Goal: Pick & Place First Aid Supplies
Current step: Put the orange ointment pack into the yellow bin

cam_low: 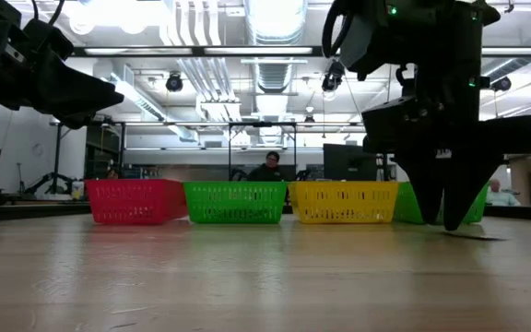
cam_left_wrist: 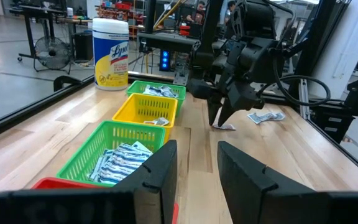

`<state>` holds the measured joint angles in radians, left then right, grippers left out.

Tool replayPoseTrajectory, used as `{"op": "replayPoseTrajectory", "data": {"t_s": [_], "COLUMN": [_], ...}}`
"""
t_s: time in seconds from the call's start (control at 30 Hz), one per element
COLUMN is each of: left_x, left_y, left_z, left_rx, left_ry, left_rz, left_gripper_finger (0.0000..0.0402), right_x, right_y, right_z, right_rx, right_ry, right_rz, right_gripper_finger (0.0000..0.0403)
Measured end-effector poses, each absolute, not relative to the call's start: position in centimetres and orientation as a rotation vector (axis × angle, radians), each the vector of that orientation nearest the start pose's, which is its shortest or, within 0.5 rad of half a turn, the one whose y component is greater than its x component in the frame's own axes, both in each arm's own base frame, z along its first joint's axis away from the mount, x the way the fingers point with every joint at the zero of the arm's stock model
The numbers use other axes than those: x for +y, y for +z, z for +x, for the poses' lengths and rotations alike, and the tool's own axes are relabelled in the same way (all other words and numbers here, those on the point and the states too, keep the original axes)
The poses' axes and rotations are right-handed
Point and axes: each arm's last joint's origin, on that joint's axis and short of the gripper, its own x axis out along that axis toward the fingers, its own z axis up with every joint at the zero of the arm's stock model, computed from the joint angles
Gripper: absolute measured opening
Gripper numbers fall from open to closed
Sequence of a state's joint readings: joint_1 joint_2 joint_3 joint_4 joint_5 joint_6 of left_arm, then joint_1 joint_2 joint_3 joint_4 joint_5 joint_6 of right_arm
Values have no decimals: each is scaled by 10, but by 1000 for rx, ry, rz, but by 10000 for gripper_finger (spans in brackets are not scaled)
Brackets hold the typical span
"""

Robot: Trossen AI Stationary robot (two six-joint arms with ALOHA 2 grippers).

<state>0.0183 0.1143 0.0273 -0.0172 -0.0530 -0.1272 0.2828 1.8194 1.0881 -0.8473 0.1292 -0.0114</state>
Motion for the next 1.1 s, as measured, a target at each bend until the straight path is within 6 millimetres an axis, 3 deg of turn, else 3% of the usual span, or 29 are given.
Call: {"op": "replayPoseTrajectory", "data": {"t_s": [0.57, 1.1], "left_x": [3, 3], "left_y": [162, 162], "left_z": [103, 103], "left_rx": [100, 100], "left_ry": [78, 78], "left_rz": [-125, -125], "left_gripper_finger": [113, 113], "right_x": [71, 66], "right_y": [127, 126], "right_z": [301, 302], "right_rx": [1555, 1557], "right_ry": [155, 175], "right_rz": [-296, -251], "right_gripper_finger": [106, 42]}}
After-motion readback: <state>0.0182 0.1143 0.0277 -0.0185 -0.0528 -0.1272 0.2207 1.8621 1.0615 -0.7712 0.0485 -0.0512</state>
